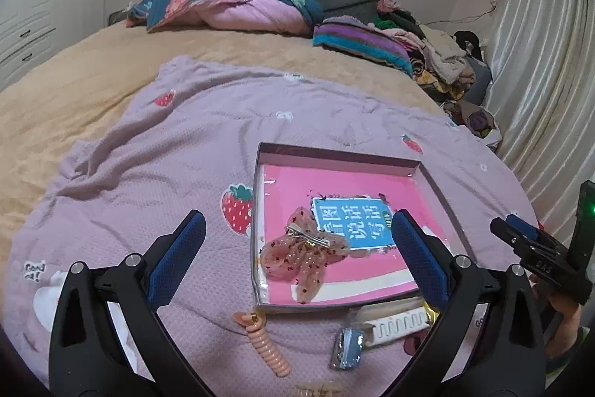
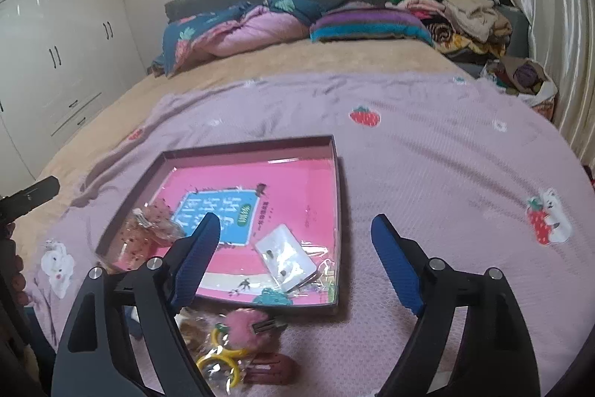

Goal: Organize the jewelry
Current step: 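Withdraw both open tools from the box toward the remaining jewelry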

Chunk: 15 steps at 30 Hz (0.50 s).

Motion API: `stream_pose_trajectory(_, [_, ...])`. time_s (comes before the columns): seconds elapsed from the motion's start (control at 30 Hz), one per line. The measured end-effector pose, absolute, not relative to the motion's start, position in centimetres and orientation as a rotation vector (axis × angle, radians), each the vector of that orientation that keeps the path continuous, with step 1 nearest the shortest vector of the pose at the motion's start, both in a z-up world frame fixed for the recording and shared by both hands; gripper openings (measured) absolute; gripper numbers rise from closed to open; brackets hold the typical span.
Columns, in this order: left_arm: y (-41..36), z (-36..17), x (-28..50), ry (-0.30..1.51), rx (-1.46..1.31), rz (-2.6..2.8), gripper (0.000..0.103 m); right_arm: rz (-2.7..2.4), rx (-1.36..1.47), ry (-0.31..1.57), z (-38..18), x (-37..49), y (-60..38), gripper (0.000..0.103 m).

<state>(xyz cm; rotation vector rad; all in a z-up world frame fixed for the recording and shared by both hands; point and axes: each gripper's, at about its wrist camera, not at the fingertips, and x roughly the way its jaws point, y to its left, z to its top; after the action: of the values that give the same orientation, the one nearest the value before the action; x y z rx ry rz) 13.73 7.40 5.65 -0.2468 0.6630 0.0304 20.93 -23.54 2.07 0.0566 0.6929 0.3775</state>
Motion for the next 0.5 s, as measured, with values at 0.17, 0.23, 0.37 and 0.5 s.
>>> stream_pose_trajectory(0.17, [6.8,6.7,12.4,0.639,-0.213,0.041,0.093,0.390,0.065,0.646,4.3,19.0,-23.9,0.083])
stream_pose_trajectory(0.23, [6.5,7.1,11.8,0.632,-0.203,0.038,0.093,0.394,0.065,0.635,4.8,18.4,-24.0,0.083])
stream_pose_trajectory(0.37, [6.1,7.5,10.8,0.624,-0.200,0.027,0.093,0.406,0.062,0.615,5.7,16.9,-24.0,0.085])
stream_pose_trajectory(0.5, [5.6,7.7,10.0,0.626,-0.184,0.017,0.093,0.416,0.044,0.606,6.2,15.6,-23.7,0.085])
